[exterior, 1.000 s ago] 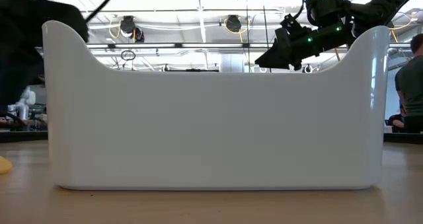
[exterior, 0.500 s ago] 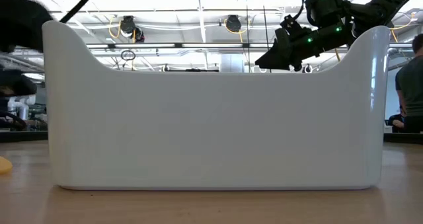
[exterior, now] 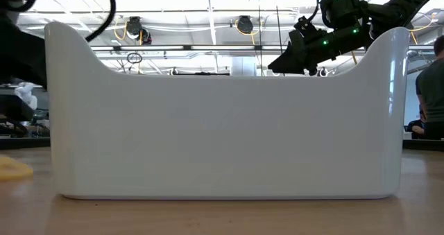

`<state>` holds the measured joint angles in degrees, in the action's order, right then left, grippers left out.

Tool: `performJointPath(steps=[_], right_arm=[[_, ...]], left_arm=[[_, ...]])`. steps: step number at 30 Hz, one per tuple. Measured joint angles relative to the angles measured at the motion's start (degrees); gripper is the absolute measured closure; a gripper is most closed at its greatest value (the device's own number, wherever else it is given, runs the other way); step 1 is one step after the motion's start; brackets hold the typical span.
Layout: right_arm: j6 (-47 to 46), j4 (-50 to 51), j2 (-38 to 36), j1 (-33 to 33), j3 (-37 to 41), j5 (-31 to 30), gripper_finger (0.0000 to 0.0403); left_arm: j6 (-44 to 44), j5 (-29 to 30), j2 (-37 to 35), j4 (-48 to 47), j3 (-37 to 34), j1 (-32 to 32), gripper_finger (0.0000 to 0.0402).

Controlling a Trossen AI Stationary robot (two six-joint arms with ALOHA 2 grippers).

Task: Nest measuring cups in basket
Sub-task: Stack the yellow measuring cup on the dark blue measuring cup

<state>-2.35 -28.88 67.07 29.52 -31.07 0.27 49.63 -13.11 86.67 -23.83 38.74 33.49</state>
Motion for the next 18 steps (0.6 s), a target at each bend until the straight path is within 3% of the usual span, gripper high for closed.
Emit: performJointPath(steps=[2, 9, 14, 18], right_arm=[[0.0, 0.03, 0.0, 0.0, 0.0, 0.01, 0.0257], [0.0, 0.06, 0.0, 0.0, 0.0, 0.02, 0.0257], [0.0, 0.04, 0.0, 0.0, 0.0, 0.02, 0.0257], [0.0, 0.04, 0.0, 0.0, 0.0, 0.0, 0.0257]], left_arm=[[2.09, -0.58, -0.79, -0.79, -0.08, -1.78, 0.0387], [2.98, 1.22, -8.33, -6.43, -0.13, -9.39, 0.0393], [-4.29, 6.0, -17.11, -10.76, -0.13, -18.13, 0.0394], [-12.85, 7.94, -21.92, -8.78, -0.07, -28.31, 0.0394]])
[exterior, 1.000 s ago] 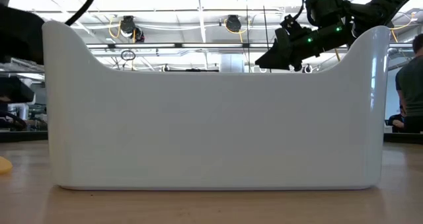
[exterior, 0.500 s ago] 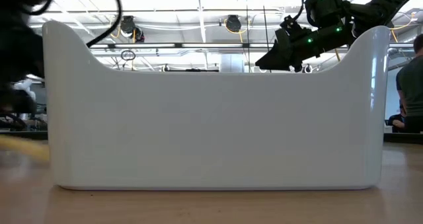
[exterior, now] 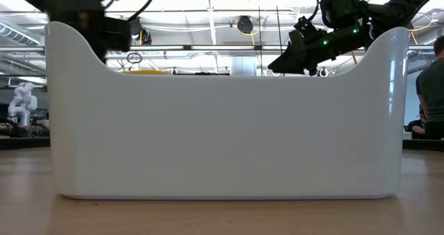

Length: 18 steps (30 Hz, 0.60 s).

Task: Nest measuring cups in basket
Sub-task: Stack the yellow measuring cup on the dark blue measuring cup

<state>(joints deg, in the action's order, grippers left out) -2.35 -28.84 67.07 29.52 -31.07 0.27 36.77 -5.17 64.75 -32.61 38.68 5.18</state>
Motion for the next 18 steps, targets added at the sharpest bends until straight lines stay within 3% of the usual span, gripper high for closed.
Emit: performJointPath(steps=[8, 18], right_arm=[[0.02, 0.01, 0.0, 0.0, 0.0, -0.11, 0.0257], [0.0, -0.01, 0.0, 0.0, 0.0, -0.2, 0.0257]], left_arm=[[-18.74, -0.19, 2.5, 5.03, 5.4, -17.26, 0.0394], [-34.54, -2.79, 14.23, 5.68, 19.18, -28.17, 0.0394]])
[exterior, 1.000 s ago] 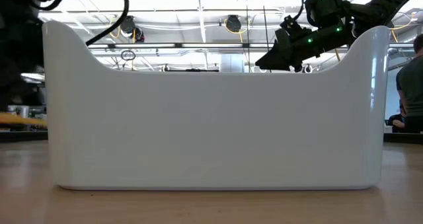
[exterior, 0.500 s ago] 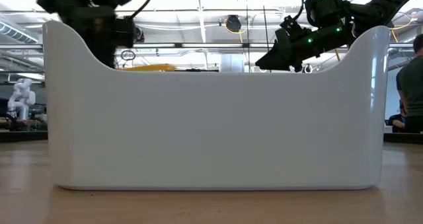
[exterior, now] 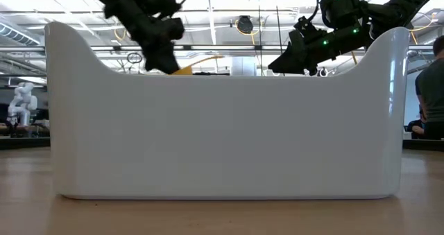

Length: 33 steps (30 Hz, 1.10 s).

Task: Nest measuring cups in basket
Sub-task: Stack the yellow measuring cup on the dark blue measuring cup

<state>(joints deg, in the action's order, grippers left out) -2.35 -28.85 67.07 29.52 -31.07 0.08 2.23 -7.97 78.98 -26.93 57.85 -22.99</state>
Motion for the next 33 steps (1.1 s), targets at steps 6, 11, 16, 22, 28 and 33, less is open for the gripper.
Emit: performJointPath(steps=[6, 11, 16, 22, 28, 33], right_arm=[[0.0, 0.01, 0.0, 0.0, 0.0, 0.0, 0.0257], [0.0, 0.0, 0.0, 0.0, 0.0, -0.01, 0.0257], [-0.02, -0.01, 0.0, 0.0, 0.0, -0.02, 0.0257], [-0.99, -0.01, 0.0, 0.0, 0.0, 0.0, 0.0257], [-1.51, -0.01, 0.0, 0.0, 0.0, 0.04, 0.0257], [-1.52, 0.01, 0.0, 0.0, 0.0, 0.11, 0.0257]], left_arm=[[-4.99, -2.16, 8.27, 1.5, 7.96, -3.52, 0.0393], [-7.9, -5.12, 14.29, 2.04, 13.46, -5.06, 0.0394], [-9.29, -7.55, 19.4, 3.12, 16.67, -5.93, 0.0392], [-10.06, -7.68, 24.6, 6.94, 17.99, -6.1, 0.0394], [-9.9, -7.94, 28.23, 9.13, 18.0, -6.67, 0.0386], [-9.9, -9.07, 30.28, 9.94, 18.0, -7.14, 0.0394]])
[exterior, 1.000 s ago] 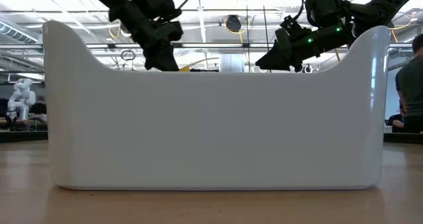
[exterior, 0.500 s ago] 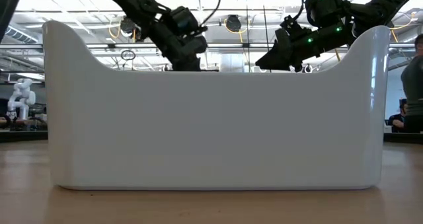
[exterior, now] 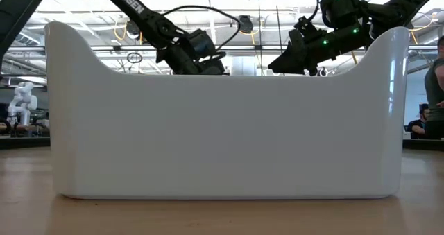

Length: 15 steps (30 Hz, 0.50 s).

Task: Nest measuring cups in basket
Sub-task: Stack the yellow measuring cup on the dark blue measuring cup

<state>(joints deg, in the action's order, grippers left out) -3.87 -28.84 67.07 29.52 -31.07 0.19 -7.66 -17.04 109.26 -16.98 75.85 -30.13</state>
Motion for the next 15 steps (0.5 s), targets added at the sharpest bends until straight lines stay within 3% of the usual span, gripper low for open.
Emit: performJointPath(steps=[3, 9, 15], right_arm=[[0.01, 0.02, 0.0, 0.0, 0.0, 0.02, 0.0257], [0.01, 0.0, 0.0, 0.0, 0.0, 0.04, 0.0257], [0.01, 0.0, 0.0, 0.0, 0.0, 0.04, 0.0257]], left_arm=[[0.23, -0.24, 0.75, -0.44, 0.0, -0.17, 0.0388], [0.2, -0.12, 1.04, -0.73, 0.0, -0.17, 0.0324], [-1.49, -0.13, 1.04, -0.75, 0.0, -0.15, 0.029]])
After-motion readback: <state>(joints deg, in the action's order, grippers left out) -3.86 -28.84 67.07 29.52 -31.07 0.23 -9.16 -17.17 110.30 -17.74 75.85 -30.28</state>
